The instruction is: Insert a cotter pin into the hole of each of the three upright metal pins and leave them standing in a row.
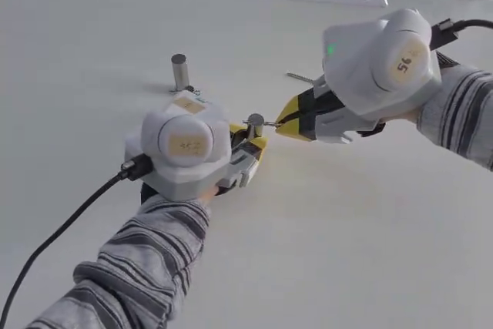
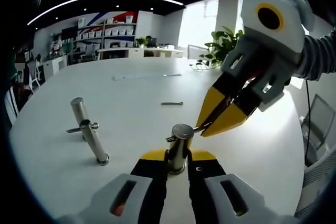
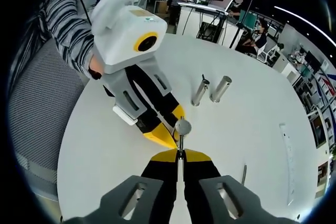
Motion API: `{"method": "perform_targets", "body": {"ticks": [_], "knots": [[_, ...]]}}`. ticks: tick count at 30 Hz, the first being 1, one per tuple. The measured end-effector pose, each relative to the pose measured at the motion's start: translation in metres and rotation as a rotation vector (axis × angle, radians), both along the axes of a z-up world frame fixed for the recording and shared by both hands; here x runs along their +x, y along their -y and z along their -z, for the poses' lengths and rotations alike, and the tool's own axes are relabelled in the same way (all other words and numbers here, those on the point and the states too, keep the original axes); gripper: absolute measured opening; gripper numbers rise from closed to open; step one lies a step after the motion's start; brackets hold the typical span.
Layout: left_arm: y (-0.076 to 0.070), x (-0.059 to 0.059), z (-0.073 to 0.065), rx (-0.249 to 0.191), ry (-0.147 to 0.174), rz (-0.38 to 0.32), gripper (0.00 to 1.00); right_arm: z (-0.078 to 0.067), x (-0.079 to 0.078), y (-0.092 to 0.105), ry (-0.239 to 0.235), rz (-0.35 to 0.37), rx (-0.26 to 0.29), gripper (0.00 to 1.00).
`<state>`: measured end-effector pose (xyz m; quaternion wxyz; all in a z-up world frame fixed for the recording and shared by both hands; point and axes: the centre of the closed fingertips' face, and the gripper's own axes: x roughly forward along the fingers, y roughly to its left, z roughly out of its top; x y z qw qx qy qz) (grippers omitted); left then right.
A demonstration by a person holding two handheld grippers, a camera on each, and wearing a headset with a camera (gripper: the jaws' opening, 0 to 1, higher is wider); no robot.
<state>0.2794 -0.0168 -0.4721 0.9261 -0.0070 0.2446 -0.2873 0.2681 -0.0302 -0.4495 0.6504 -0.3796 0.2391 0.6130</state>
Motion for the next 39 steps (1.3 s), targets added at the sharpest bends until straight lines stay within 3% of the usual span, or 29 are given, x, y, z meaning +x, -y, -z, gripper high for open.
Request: {"method": "perform_targets", "body": {"ticks": [5,15,19,25,29,39], "knots": [[0.0,0.0,0.001,-0.019,-0.011,-0.017,0.11,-0.001,-0.001,-0.002,0.002,0.003,0.003,0.0],[-0.001,0.0,0.001,-0.014,-0.009,-0.034,0.11,-0.001,0.001,-0.008,0.003,0.022,0.024,0.0],[-0.001,0.0,0.001,-0.015,-0.011,-0.036,0.11,-0.002,0.003,-0.006,0.008,0.04,0.022,0.09],[-0.001,-0.001,0.001,-0.014,-0.011,-0.029,0.11,-0.009,0.002,0.004,-0.038,0.093,0.046,0.05],[-0.001,-0.001,0.001,-0.016,-0.012,-0.031,0.11,-0.014,-0.002,0.004,-0.093,0.142,0.091,0.01],[-0.001,-0.001,0.001,-0.016,-0.012,-0.032,0.11,-0.008,-0.003,0.002,-0.085,0.143,0.084,0.0]]}}
